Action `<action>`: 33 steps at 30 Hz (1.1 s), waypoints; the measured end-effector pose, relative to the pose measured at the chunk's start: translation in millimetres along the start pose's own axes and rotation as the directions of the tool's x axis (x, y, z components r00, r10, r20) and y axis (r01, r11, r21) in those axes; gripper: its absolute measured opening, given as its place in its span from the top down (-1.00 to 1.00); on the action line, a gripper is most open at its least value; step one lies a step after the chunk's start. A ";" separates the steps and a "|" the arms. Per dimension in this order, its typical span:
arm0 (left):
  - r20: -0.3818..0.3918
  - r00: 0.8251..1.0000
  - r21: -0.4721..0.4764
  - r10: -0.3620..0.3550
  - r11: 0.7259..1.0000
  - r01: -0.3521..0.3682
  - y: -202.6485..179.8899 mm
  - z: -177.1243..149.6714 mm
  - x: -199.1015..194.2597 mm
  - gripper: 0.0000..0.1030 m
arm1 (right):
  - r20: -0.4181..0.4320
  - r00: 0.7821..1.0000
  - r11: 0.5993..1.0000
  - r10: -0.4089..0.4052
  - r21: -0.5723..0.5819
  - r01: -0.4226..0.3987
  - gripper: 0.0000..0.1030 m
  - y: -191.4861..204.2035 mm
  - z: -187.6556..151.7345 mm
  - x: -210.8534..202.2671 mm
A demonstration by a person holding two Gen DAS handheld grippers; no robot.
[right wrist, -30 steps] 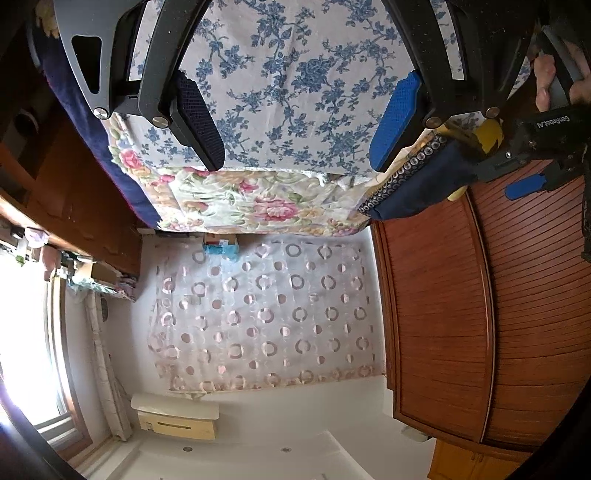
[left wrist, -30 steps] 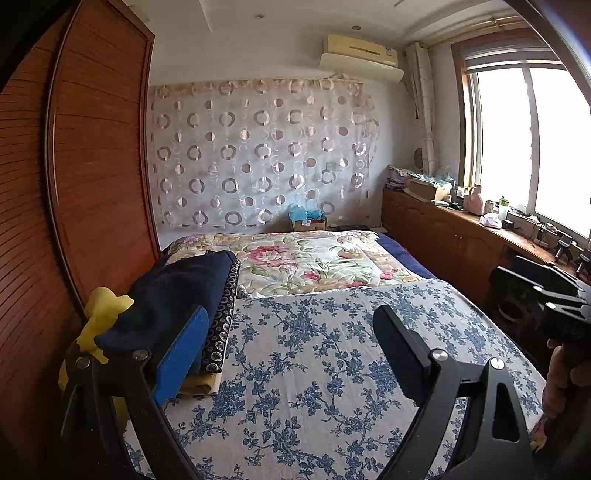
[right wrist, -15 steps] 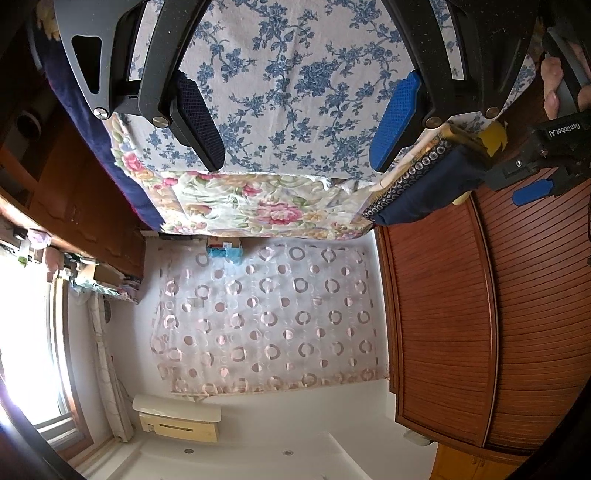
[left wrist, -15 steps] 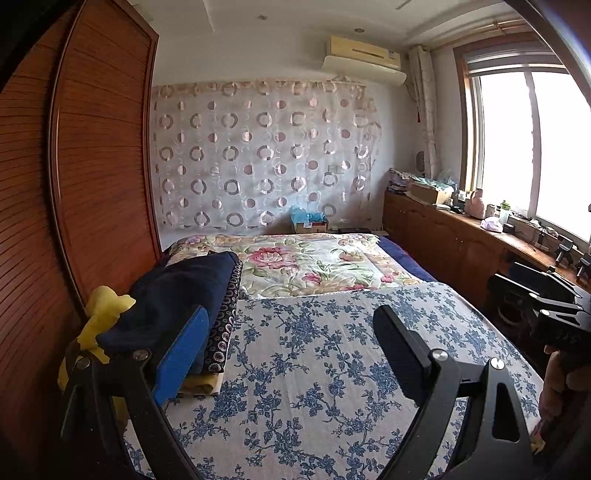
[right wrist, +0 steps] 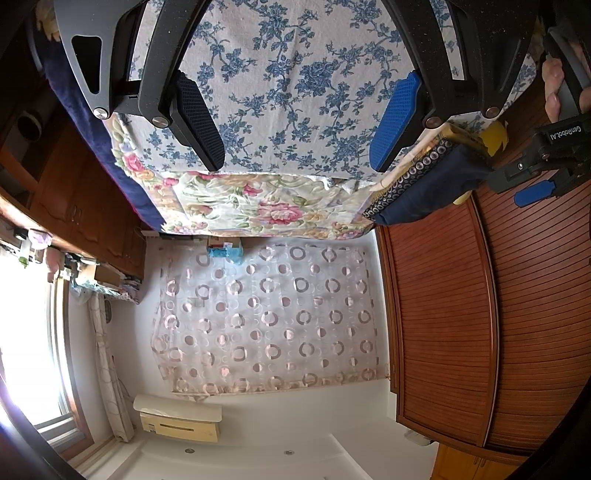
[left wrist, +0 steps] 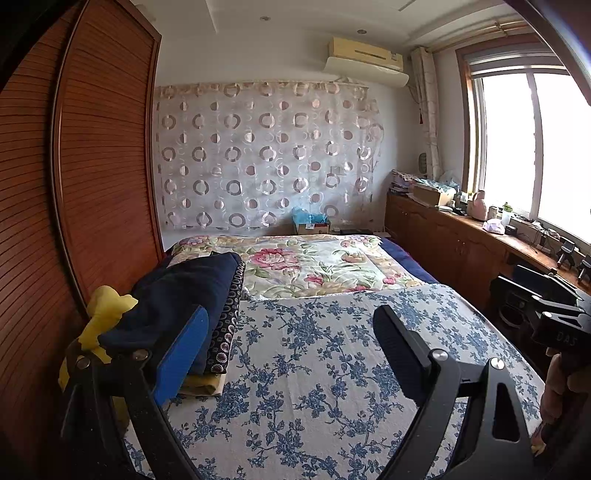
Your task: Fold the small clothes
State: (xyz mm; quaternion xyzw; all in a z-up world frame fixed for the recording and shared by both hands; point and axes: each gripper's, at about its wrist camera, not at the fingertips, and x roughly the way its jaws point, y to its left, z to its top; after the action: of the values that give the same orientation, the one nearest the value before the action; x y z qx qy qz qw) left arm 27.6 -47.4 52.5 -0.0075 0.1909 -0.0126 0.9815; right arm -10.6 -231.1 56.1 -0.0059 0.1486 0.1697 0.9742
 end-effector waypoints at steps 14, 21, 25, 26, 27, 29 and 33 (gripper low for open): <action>0.001 1.000 0.000 -0.001 1.000 0.001 -0.1 0.0 -0.2 -0.77 | 0.005 1.000 1.000 -0.004 0.001 0.004 -0.60 -10.3 0.8 1.1; 0.001 1.000 -0.001 -0.001 1.000 0.001 0.1 0.1 -0.1 -0.77 | 0.004 1.000 1.000 0.000 -0.001 0.000 -0.60 -12.0 -1.3 0.3; 0.001 1.000 0.000 -0.001 1.000 0.001 -0.1 -0.4 0.0 -0.77 | 0.005 1.000 1.000 -0.001 -0.003 0.001 -0.60 -11.5 -2.6 -0.1; 0.001 1.000 0.000 -0.001 1.000 0.001 0.0 -0.3 0.0 -0.77 | 0.005 1.000 1.000 -0.001 -0.003 0.001 -0.60 -11.8 -2.3 0.0; 0.001 1.000 0.000 0.000 1.000 0.000 0.1 -0.2 0.0 -0.77 | 0.006 1.000 1.000 -0.001 -0.003 0.001 -0.60 -12.2 -1.7 -0.2; 0.001 1.000 0.000 0.000 1.000 0.000 0.0 -0.4 0.1 -0.77 | 0.006 1.000 1.000 0.000 -0.003 0.000 -0.60 -12.1 -2.1 0.0; 0.001 1.000 0.000 -0.001 1.000 0.001 0.3 -0.5 0.3 -0.77 | 0.006 1.000 1.000 0.001 -0.004 -0.001 -0.60 -12.3 -1.8 -0.1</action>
State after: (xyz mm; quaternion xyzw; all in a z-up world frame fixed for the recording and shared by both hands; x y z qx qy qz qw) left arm 27.7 -47.1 51.9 -0.0076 0.1903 -0.0129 0.9816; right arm -7.2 -242.8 54.0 -0.0073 0.1452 0.1704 0.9746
